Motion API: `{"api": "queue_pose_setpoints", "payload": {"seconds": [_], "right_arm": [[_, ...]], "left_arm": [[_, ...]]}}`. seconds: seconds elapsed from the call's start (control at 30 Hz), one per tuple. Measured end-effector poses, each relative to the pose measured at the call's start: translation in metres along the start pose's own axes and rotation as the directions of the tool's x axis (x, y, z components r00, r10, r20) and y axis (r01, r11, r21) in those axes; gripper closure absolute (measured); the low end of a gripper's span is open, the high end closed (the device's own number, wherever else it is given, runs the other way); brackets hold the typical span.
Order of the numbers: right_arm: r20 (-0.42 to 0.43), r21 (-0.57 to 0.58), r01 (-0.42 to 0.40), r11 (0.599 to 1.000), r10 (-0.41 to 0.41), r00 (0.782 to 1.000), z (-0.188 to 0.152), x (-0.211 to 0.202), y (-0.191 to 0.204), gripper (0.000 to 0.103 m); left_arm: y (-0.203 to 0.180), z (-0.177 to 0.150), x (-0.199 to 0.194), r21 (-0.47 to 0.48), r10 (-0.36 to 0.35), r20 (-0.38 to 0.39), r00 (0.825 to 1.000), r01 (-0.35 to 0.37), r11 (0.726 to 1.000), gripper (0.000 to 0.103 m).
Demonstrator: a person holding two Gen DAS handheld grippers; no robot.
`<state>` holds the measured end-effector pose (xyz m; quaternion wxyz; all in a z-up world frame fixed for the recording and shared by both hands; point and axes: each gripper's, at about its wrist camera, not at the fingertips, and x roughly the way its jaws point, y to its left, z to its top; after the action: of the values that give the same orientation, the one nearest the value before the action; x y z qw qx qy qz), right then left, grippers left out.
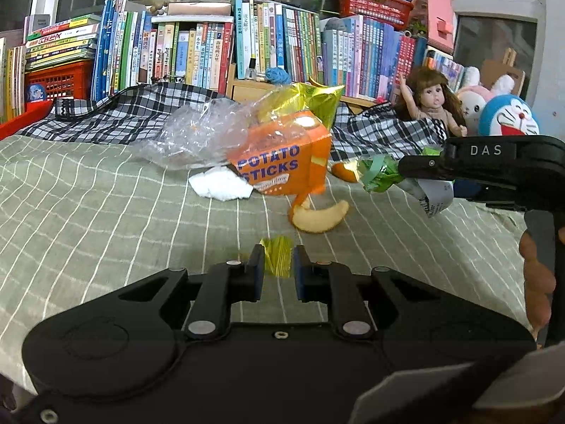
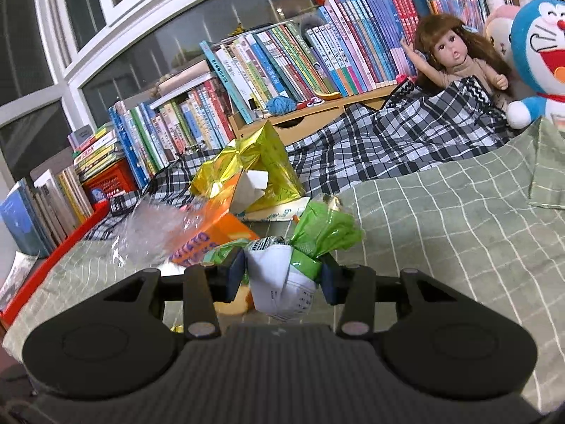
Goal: Collect trash
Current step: 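Carry both held scraps over the bed edge down into the bin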
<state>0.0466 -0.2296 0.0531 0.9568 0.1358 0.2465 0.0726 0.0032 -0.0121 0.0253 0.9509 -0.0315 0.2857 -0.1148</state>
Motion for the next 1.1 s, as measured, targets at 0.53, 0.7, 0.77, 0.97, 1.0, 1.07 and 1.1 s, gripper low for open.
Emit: {"api": "queue_pose_setpoints", "payload": {"seconds": [0.53,0.7,0.77,0.97,1.0,1.07,1.1], "right_arm": [[-0.006,-0.069,0.023,0.997,-0.024,1.000,-0.024,-0.011,-0.001,0.054],[-0.015,-0.065,0.025,0.998,-0.026,1.000,-0.029,-0.010,-0.003,0.054],[-0.016,-0.059,0.020,0.998,-0.021,1.000,-0.031,-0.011,-0.004,0.054],[-0.007,-0.050,0.007,0.999,-0.007,1.000,-0.038,-0.018,-0.002,0.054],[-0.006,-0.045,0.002,0.999,-0.002,1.000,-0.039,-0.020,-0.002,0.054],[-0.004,-0.035,-0.009,0.999,0.009,1.000,-0.041,-0.025,-0.001,0.054],[-0.005,-0.032,-0.014,0.999,0.014,1.000,-0.042,-0.027,-0.001,0.054]], "left_arm": [[0.007,-0.004,0.052,-0.121,0.091,0.001,0.996,-0.091,0.988,0.020],[0.006,-0.003,0.057,-0.090,0.084,-0.021,0.996,-0.086,0.992,0.048],[0.006,-0.003,0.056,-0.099,0.081,-0.032,0.996,-0.084,0.992,0.076],[0.007,-0.005,0.041,-0.104,0.059,-0.017,0.998,-0.060,0.993,0.092],[0.006,-0.005,0.036,-0.093,0.056,-0.005,0.998,-0.056,0.994,0.092],[0.003,-0.005,0.025,-0.077,0.049,0.016,0.999,-0.047,0.996,0.092],[0.002,-0.005,0.019,-0.073,0.043,0.024,0.999,-0.041,0.997,0.092]]}}
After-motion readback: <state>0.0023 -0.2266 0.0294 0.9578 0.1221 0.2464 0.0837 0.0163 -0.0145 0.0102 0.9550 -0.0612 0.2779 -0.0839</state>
